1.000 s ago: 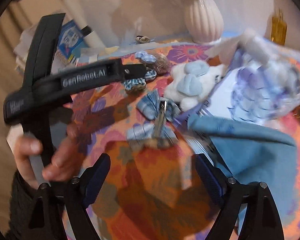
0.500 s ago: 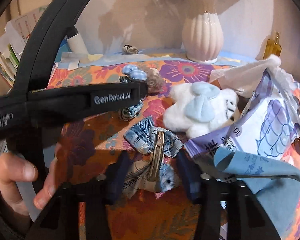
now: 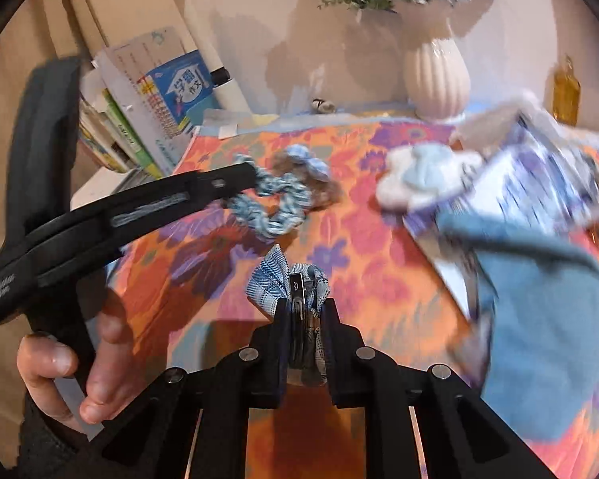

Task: Organize soft objects
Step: 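Grasp the scrunchie with left tool while right tool grasps the plaid hair bow, then carry the scrunchie into the glass bowl with left tool while right tool carries the plaid bow there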

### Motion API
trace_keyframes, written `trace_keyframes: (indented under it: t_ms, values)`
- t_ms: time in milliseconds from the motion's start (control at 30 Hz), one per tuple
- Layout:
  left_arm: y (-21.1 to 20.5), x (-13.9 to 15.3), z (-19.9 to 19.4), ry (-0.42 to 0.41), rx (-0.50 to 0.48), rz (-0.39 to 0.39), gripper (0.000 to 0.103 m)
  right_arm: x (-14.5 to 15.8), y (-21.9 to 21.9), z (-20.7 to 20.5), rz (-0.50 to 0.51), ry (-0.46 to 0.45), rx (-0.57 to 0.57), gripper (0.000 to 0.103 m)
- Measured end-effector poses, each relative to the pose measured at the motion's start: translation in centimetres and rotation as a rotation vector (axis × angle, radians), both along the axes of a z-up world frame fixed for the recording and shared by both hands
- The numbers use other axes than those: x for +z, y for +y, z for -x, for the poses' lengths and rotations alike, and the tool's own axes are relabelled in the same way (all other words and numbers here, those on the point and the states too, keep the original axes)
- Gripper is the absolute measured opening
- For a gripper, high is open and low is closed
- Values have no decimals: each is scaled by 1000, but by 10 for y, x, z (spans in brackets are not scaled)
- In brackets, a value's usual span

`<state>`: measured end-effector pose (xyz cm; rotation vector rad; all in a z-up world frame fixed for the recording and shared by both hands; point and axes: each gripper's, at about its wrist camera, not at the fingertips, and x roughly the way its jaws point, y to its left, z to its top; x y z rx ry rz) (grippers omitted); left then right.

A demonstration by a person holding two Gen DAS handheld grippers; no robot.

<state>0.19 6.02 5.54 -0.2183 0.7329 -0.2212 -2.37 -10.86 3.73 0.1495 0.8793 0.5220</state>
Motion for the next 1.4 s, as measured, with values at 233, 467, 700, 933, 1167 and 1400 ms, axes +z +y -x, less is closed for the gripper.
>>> trace_keyframes:
  t_ms: [233, 467, 700, 933, 1167, 1400]
  values:
    - [-11, -12, 38, 52, -31, 10, 11, 5, -23, 45, 72, -13, -14, 15]
    - [-26, -25, 31, 117, -30, -18, 90, -18, -45, 44, 38, 99, -47, 35]
    - [-54, -36, 4, 147, 8, -263, 81, -19, -27, 50, 65, 62, -6, 89]
    - [-41, -42, 3, 163, 29, -205, 15, -25, -2, 55, 299, -49, -53, 78]
    - [-45, -17, 23, 70, -31, -113, 14, -14, -13, 59, 247, -91, -37, 30]
    - [-83, 34, 41, -31, -120, -97, 14, 32, -70, 64, 78, -163, -143, 29]
